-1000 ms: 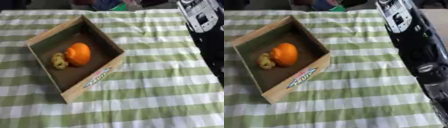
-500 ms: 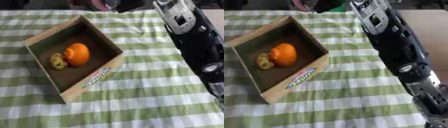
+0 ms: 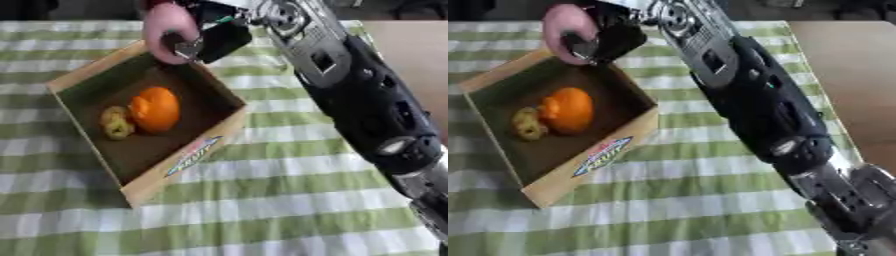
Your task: Pick up objects on the table and place them in the box.
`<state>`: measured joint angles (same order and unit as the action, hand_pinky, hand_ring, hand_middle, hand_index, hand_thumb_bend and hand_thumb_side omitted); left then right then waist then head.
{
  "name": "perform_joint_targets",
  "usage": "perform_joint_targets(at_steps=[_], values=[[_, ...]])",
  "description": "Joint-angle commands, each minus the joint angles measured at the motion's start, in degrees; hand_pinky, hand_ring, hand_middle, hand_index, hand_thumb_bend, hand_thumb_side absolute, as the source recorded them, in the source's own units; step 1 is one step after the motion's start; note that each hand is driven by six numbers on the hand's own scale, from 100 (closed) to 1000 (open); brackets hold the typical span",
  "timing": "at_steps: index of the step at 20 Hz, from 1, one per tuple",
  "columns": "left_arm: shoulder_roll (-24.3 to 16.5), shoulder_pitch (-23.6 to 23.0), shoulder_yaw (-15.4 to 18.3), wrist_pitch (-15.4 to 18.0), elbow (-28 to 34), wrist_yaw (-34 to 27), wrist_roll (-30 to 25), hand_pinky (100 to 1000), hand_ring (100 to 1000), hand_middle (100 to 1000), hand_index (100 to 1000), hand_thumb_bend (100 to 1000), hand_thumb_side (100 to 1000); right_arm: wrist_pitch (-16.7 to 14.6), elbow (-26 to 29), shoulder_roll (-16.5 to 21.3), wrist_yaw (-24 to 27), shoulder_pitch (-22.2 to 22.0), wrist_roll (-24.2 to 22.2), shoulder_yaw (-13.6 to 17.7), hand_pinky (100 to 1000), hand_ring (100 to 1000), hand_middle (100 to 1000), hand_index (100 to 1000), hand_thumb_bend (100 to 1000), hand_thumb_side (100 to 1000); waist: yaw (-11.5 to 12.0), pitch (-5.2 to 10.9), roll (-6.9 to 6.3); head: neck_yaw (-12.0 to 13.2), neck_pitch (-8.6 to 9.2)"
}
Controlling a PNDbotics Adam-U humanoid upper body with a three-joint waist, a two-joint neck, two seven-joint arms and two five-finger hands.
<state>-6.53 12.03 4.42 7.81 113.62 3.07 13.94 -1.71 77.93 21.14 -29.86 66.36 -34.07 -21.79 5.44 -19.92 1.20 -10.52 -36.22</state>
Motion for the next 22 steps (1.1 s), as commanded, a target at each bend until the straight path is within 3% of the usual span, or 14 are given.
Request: perform_joint_targets(at_steps=[1, 12, 16, 19, 22], values=[[-0.87, 0.41, -0.03, 0.11, 0.97, -0.1, -0.09, 578, 736, 709, 772, 100, 981, -1.1, -1.19, 0.11, -1.03, 1.0, -1.15, -1.09, 627, 611, 344, 537, 100, 426, 0.07, 1.45, -0.09, -0.21, 0.17], [-0.86, 0.47, -0.12, 0.03, 0.97, -0.05, -0.25, 577, 737, 710, 772, 100, 981, -6.13, -7.73, -0.86, -5.61, 0.01, -3.84, -5.0, 623, 643, 397, 556, 100, 424, 0.09, 1.28, -0.02, -0.19, 0.3], [-0.82, 0.49, -0.12, 0.02, 0.97, -0.08, -0.28, 578, 738, 710, 771, 100, 981, -7.62, -8.98, -1.64, -6.58, -0.24, -4.34, -5.19, 632, 677, 459, 629, 100, 436, 0.16, 1.26, -0.05, -0.19, 0.43], [-0.81, 0.52, -0.14, 0.01, 0.97, -0.1, -0.3, 577, 738, 710, 771, 100, 982, -8.64, -9.29, -1.97, -6.95, -0.4, -5.1, -5.04, 659, 743, 575, 752, 100, 588, 0.14, 1.22, -0.07, -0.13, 0.46], [-0.8, 0.59, -0.19, -0.04, 0.97, -0.12, -0.36, 577, 739, 710, 771, 100, 982, -9.55, -9.47, -2.16, -7.23, -0.37, -6.3, -4.98, 682, 778, 639, 809, 100, 659, 0.1, 1.19, -0.03, -0.13, 0.59]])
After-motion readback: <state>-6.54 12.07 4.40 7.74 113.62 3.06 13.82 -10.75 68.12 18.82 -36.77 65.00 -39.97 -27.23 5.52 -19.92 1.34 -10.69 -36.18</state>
